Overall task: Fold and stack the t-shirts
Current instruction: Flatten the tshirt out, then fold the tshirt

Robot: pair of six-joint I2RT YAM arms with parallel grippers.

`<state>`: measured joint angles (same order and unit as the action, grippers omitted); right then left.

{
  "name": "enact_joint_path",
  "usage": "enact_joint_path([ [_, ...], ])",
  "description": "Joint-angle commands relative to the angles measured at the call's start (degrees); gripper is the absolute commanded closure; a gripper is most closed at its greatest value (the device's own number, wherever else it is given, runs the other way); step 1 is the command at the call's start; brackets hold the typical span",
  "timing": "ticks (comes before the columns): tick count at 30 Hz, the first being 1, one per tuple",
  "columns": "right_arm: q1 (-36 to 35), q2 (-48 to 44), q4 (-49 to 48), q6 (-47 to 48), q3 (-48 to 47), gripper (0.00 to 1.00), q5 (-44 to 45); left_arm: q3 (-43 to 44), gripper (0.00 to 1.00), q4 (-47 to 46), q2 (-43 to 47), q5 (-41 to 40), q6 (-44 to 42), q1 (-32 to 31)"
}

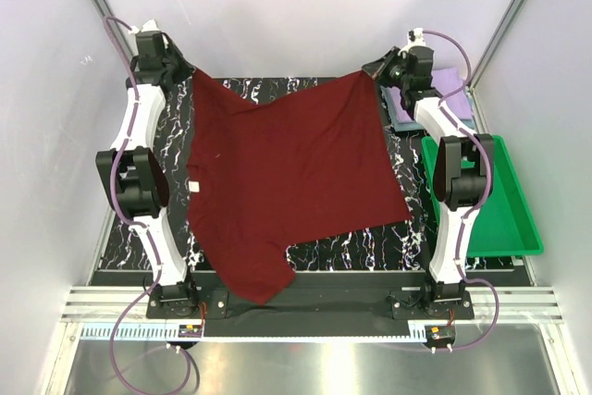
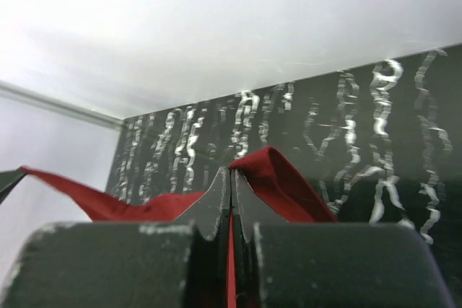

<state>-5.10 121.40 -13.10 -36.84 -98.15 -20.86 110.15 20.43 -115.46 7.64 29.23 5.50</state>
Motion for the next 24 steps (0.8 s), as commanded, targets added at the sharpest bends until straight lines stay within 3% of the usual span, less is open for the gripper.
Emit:
enact_joint_path([
  [1,1.5,0.9,2.4,2.6,-4.7,1.0,2.1,2.9,1.0,3.7,3.3,-4.1,3.4,2.8],
  [7,1.8,-0.1,4.3,3.7,-3.0,1.0,1.9,2.1,1.0,9.1,3.9,0.2,3.5,4.3],
  [24,1.9,-3.8,20.7,15.6,3.0,1.0,2.0,-22.9,1.0,14.7,20.3,3.9,4.7,4.4],
])
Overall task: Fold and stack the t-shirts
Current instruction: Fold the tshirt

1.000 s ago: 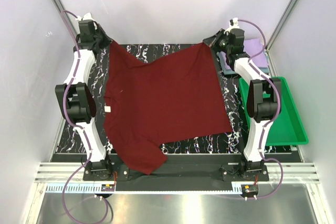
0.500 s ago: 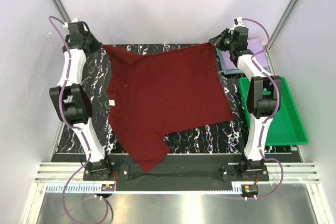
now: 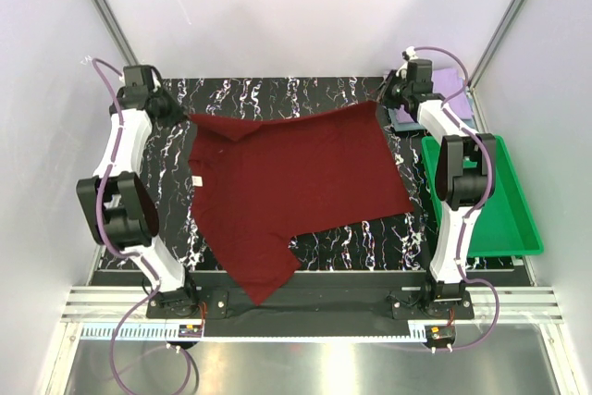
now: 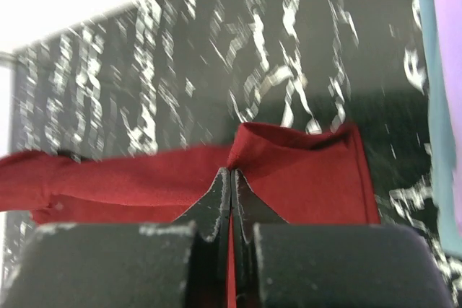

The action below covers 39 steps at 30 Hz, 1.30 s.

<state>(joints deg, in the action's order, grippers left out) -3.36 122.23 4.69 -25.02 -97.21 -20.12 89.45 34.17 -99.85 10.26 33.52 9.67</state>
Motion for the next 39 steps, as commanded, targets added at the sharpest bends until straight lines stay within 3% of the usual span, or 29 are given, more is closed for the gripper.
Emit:
enact_joint_path([
  [1,0.4,-4.9,3.1,3.7,2.8,1.0,1.6,-3.0,1.0,2.3,5.3,0.9,0.1,0.2],
  [23,0.9,-9.1,3.5,4.6,16.0,1.0,3.2,-30.6,1.0,-1.9,15.2,1.3,1.8,0.3],
  [39,0.8,-10.7,7.0,4.9,14.1,1.0,6.3,-34.0,1.0,0.3,23.6,1.9,3.6,0.1],
])
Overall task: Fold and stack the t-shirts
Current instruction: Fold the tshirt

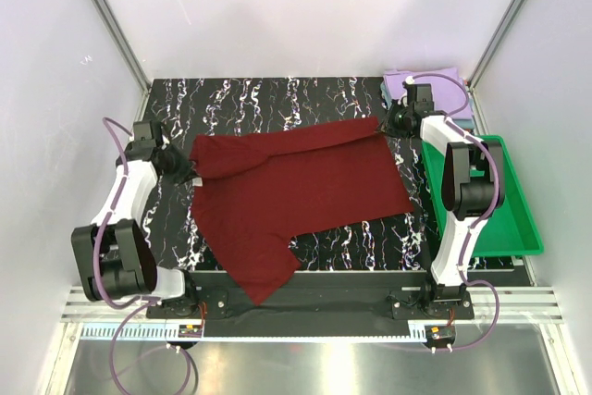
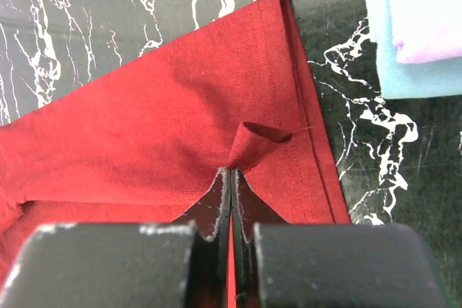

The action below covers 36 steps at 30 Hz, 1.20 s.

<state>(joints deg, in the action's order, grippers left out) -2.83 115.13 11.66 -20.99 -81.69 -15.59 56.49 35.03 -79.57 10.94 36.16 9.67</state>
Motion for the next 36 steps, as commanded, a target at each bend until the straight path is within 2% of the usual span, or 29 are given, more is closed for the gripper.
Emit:
enact_joint_path([
  [1,0.3,-3.5,-0.3,0.6,-0.8,1.0,1.6,-2.3,1.0,-0.9,3.4,1.3,0.8,0.1],
  [15,0.3,-2.9,0.0,0.3,1.3,1.0,4.4,-12.9,1.0,-5.1,5.0,1.7,2.8,-0.3],
  [24,0.4,-2.4,-0.1,-0.4,2.4,1.0,5.0,-15.1,1.0,-6.8,5.4,5.1,5.1,-0.4],
  [36,0.2,-3.7,-0.4,0.5,1.7,1.0,4.3,-15.2,1.0,-6.8,7.9,5.0,7.8,-0.4],
])
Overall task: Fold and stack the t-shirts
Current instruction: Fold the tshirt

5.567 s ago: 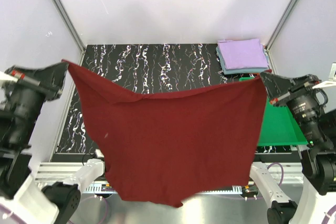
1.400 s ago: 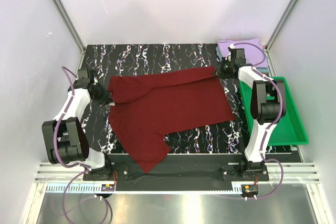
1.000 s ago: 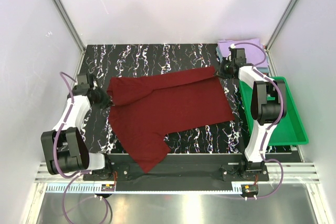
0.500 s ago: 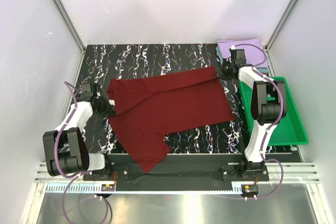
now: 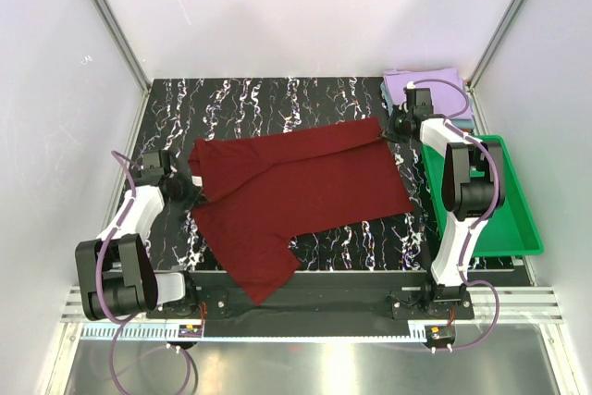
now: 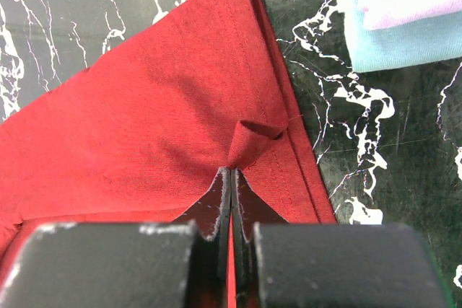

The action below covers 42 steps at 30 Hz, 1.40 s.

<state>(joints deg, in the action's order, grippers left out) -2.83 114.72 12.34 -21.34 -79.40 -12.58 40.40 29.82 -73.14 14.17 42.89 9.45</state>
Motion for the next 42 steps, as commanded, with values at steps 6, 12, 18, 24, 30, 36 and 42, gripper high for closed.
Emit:
enact_joint_path([
  [6,0.3,-2.7,0.9,0.3,-0.5,1.0,2.6,-2.3,1.0,-3.1,0.1,2.3,1.7,-0.2],
  [12,0.3,-2.7,2.2,0.2,-0.6,0.83,3.1,1.2,0.43,0.3,0.3,6.3,0.5,-0.1],
  [18,0.1,-7.7,7.9,-1.5,-3.8,0.7,0.4,16.0,0.32,2.4,-2.7,-3.9,-7.6,1.4],
  [24,-4.1,-5.3,7.9,-5.0,-7.1,0.87,-0.9,29.8,0.35,-1.3,-15.9,-3.7,-16.1,1.9],
  [30,-5.5,1.3,2.6,-9.0,-10.8,0.94,-0.2,36.6,0.38,-4.6,-27.0,1.7,-19.3,1.9],
  [36,-5.7,10.1,-1.2,-10.5,-17.0,1.0,-2.0,40.2,0.41,-5.6,-34.2,1.1,-21.5,1.9],
  [42,-5.7,14.5,-0.9,-10.6,-20.2,1.0,0.3,43.9,0.43,-6.6,-39.0,0.9,-22.1,1.8],
])
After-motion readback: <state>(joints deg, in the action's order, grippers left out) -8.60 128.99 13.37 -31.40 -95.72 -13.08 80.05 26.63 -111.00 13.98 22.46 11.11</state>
